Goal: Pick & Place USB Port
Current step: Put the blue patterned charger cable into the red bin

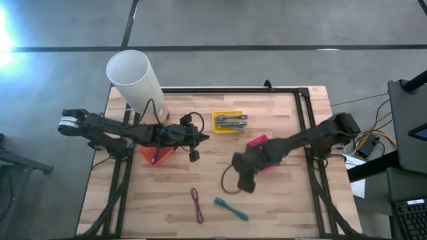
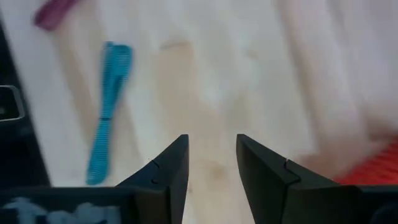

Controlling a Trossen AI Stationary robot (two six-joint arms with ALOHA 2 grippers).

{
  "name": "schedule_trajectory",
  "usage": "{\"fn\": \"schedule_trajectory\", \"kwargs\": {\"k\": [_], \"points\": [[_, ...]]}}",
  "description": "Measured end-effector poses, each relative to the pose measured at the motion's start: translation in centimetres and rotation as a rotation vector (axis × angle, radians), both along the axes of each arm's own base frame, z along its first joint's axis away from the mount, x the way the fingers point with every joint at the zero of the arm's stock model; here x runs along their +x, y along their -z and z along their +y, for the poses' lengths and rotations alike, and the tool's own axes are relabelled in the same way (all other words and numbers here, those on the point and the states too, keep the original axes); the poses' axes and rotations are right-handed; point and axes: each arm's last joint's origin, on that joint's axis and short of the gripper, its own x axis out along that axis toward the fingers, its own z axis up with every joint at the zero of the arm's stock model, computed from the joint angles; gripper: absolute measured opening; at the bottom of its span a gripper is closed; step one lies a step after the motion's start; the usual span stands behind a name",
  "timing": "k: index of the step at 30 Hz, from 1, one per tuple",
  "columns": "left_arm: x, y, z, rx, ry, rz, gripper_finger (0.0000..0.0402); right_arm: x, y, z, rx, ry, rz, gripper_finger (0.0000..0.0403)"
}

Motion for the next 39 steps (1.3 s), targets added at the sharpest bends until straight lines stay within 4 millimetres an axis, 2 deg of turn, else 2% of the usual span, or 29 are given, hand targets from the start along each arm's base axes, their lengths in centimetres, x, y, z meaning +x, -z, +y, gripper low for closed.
{"fn": "schedule_trajectory", "kwargs": {"k": [5, 10, 15, 18, 21, 25, 30, 35, 39], "points": [[0.0, 0.0, 0.0, -0.003, -0.001, -0.001, 0.0, 0.9, 1.5, 3.1, 0.035, -0.034, -0.048, 0.0131], [0.0, 0.0, 0.0, 0.005, 0.002, 0.001, 0.0, 2.0, 4.6, 5.8, 0.041, -0.067, -0.048, 0.0132], [0.0, 0.1, 0.0, 0.016, 0.006, 0.014, 0.0, 3.4, 4.6, 7.9, 0.067, -0.082, -0.071, 0.013], [-0.1, 0.2, 0.0, 0.015, 0.007, 0.018, 0.0, 3.9, 5.4, 8.7, 0.059, -0.096, -0.049, 0.013], [-0.3, 0.8, 0.0, 0.008, 0.004, 0.031, 0.0, 4.6, 5.9, 9.3, 0.07, -0.122, -0.042, 0.013], [-0.7, 1.8, 0.0, -0.018, -0.009, 0.048, 0.0, 5.4, 5.4, 9.9, 0.122, -0.171, -0.052, 0.013], [-1.0, 2.8, 0.0, -0.053, -0.027, 0.067, 0.0, 5.4, 5.4, 10.0, 0.117, -0.189, -0.055, 0.0128], [-1.2, 3.1, -0.2, -0.083, -0.031, 0.063, 0.0, 5.3, 6.3, 9.9, 0.089, -0.114, -0.021, 0.0128], [-1.2, 3.1, -0.7, -0.083, -0.014, 0.063, 0.0, 5.1, 7.8, 10.4, 0.093, -0.061, 0.038, 0.0128]]}}
